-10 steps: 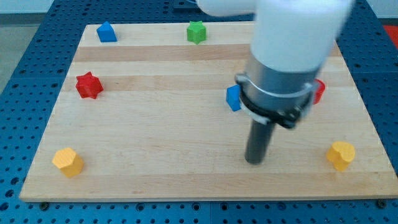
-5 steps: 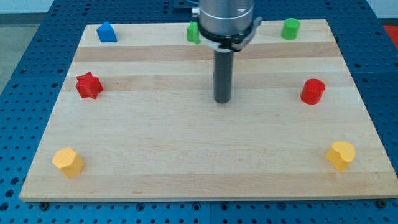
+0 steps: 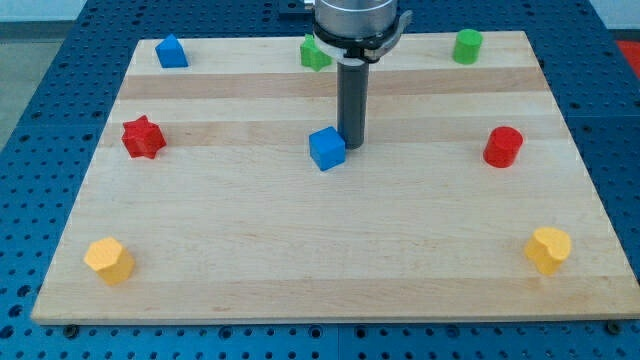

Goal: Take the blue cube to the bottom center of the board

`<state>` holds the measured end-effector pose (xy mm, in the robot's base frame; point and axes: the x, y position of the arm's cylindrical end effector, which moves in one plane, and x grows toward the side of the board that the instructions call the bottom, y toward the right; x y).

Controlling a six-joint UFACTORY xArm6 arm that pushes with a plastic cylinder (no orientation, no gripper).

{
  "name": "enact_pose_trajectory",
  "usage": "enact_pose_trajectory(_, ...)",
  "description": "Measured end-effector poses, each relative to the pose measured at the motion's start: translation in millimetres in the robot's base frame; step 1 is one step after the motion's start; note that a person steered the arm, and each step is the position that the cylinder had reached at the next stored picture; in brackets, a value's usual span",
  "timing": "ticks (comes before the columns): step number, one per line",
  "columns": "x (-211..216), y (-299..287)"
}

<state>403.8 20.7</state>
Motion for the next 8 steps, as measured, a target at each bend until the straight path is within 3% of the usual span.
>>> enact_pose_trajectory(1, -34.3, 5.3)
enact_pose_trajectory(2, -32.8, -20.6)
enact_pose_trajectory(4, 76.9, -18.7)
enact_pose_trajectory(5, 96.9, -18.7)
enact_pose_trajectory(8, 87.7, -67.7)
